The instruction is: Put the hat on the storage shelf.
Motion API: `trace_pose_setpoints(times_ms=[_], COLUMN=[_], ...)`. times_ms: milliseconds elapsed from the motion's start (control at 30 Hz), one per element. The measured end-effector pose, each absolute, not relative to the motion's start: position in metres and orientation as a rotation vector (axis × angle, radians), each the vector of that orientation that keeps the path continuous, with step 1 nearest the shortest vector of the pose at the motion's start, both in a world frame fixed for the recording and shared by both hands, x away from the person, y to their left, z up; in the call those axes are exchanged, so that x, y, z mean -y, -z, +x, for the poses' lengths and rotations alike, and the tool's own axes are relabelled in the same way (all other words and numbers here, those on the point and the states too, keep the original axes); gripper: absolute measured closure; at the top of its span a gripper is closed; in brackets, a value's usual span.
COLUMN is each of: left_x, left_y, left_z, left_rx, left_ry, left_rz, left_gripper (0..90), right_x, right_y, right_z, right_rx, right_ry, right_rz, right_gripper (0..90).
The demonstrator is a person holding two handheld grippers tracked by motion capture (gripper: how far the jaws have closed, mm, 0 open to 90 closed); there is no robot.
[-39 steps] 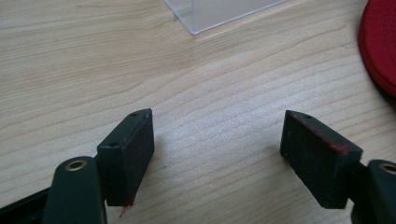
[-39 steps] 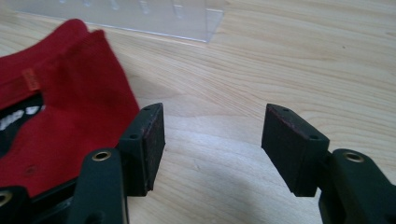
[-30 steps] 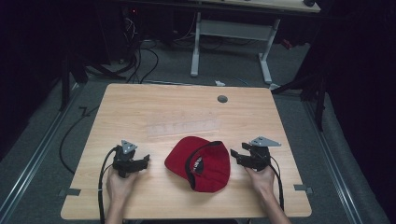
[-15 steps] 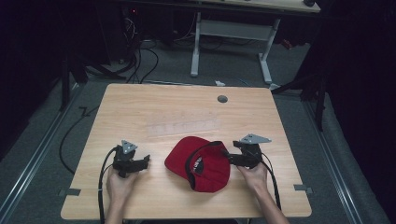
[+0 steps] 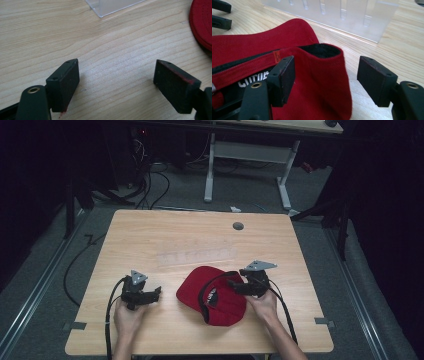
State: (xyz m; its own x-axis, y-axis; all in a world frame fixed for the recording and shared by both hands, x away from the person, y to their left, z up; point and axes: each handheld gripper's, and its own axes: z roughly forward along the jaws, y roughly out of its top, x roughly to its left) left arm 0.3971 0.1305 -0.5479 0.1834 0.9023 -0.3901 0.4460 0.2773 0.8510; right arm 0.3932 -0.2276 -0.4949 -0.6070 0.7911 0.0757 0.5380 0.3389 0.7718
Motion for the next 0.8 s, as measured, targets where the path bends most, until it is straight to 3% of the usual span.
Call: trace_pose_setpoints(times_ms=[567, 800], left_x=[-0.13, -0.13], left_y=[0.548, 0.548], left_z=[0.397, 0.397], left_rx=[-1.436, -1.436], left_ry=[-0.517, -0.517], left_rz=[1.343, 1.342], left_gripper=[20.6, 20.6], right_x=[0.215, 0.213], right_y=[0.516, 0.522], right_z=[0.41, 0.411], right_rx=[-2.364, -2.398], right_ry=[-1.158, -1.162], right_rz=[1.218, 1.192], right_gripper=[33.5, 46.9])
